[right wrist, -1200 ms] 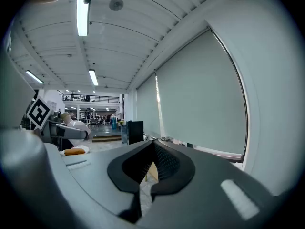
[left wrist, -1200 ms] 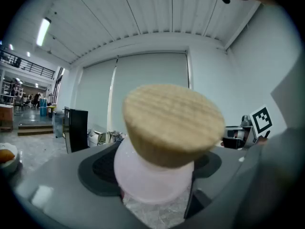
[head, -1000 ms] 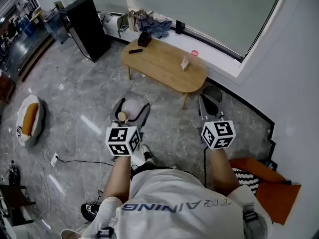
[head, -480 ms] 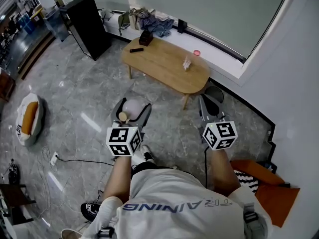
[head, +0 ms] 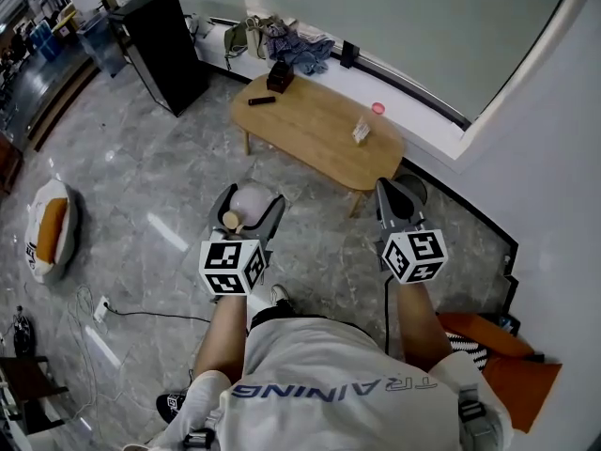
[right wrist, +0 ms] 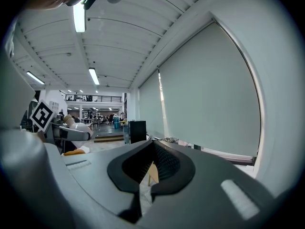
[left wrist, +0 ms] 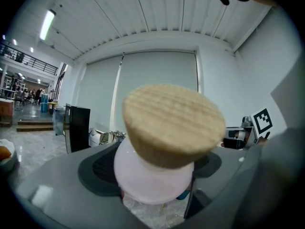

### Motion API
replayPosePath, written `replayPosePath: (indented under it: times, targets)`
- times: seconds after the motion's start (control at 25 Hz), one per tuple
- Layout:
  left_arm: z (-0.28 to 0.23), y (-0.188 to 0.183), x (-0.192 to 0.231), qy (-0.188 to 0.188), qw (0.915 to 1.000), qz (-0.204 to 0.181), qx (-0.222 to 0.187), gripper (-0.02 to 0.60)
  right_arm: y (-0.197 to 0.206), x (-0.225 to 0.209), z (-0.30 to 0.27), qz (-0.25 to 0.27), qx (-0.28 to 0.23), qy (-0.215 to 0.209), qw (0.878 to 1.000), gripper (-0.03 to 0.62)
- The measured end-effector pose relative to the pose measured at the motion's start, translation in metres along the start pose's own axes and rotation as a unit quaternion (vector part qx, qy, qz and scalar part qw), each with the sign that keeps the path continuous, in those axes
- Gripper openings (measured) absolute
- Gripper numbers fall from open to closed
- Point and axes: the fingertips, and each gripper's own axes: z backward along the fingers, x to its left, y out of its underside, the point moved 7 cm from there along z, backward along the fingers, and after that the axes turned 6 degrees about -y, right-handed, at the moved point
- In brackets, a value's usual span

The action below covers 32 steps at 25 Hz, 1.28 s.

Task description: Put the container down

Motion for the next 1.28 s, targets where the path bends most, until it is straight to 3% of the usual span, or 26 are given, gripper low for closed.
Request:
replayPosePath:
  times: [0.44,0.68,1.08,1.28]
  targets:
    - [-0.061,-0.020,0.098,0.033,0.9995,-0.002,0.001,0.410,-0.007,0.038,-0.103,0.004,0.000,0.022,1.000,0.015]
    - [-0.084,-0.022,0.130,0.037,0.9993,0.000,0.004,0.410,-0.004,0.043,-0.138,0.006,0.006,0.025,1.000,0.015]
    - [-0.141,-0.027,0.150,0.013,0.9997,-0.007,0.018,0.410,-0.001,0.007,-0.209,-0.006,0.010,-0.002,1.000,0.015]
    - [-0.194,-0.037,0.145,0.002,0.9995,-0.011,0.029,0.410,-0.008,-0.041,-0.251,-0.014,0.009,-0.015,1.000,0.015]
